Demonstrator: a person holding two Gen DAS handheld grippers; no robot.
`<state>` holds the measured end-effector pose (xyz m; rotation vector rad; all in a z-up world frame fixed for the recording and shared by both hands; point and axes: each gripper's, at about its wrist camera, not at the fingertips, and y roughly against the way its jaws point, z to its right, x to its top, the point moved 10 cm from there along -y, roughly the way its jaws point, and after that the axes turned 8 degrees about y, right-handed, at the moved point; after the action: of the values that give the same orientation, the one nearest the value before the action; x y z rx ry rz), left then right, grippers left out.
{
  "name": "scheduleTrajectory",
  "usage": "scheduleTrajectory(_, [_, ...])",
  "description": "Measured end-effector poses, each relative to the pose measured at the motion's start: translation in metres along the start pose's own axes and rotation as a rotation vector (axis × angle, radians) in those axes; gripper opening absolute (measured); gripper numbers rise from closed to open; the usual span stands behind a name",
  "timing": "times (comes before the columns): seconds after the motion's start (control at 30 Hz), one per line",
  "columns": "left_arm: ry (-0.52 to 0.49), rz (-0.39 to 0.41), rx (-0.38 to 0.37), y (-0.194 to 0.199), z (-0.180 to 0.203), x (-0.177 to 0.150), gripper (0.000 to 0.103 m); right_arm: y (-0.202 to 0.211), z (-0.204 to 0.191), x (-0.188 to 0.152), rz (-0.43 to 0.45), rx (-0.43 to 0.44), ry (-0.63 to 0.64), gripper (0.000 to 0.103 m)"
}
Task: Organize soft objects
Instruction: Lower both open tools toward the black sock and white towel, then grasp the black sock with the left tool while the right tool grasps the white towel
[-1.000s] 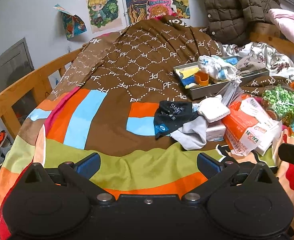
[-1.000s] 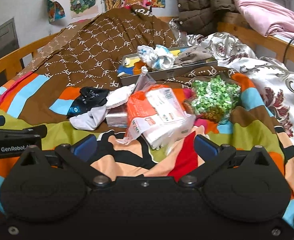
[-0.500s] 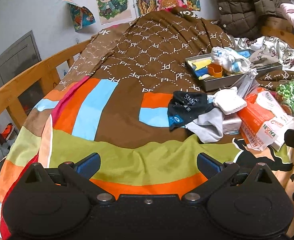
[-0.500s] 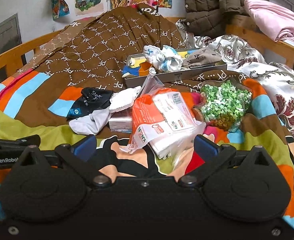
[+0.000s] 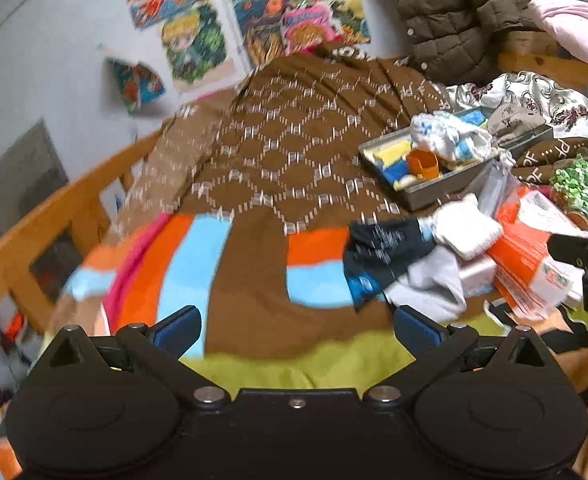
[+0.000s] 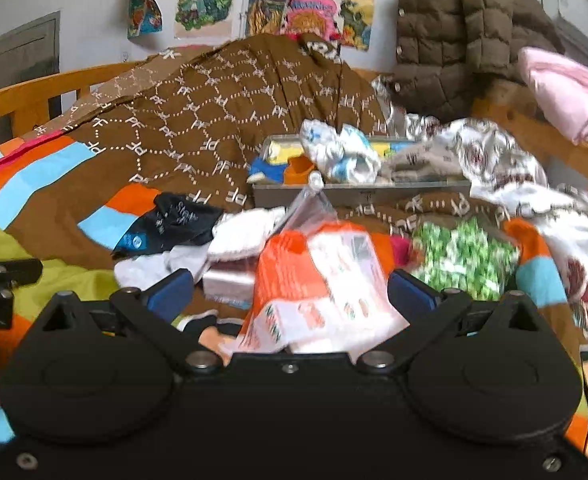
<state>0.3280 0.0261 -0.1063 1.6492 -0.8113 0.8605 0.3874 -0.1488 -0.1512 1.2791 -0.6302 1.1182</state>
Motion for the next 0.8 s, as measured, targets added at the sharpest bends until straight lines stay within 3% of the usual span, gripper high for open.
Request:
scheduleTrajectory(0.2, [-0.149,0.027,-0.06,-0.023,0.007,0.044,0.102,-0.025,-0.003,0.008,0.037,0.024,0.005,0.102])
scheduleTrajectory(0.4, [-0.341,-0.037,-0.139,-0.057,0.021,0.074,0.102,-0.055,-0.015,0.011,0.043,0.088,0.016,0.102])
scheduleTrajectory(0.5, [-0.371,-0.053,-0.202,-0.076,0.033,0.08,0.102,-0.067,-0.028,0.014,0.06,0.113,0.073,0.102])
scheduleTrajectory(0.63, [-0.353,-0.091,-0.24,-0.102,0.042,0.078,0.102,-0.082,-0.045,0.015,0.052,0.146,0.129,0.081])
scheduleTrajectory(0.8, [-0.406,-0.126,-0.278,-0.132,0.06,0.07,0.102,-0.102,-0.052,0.012,0.011,0.175,0.146,0.075])
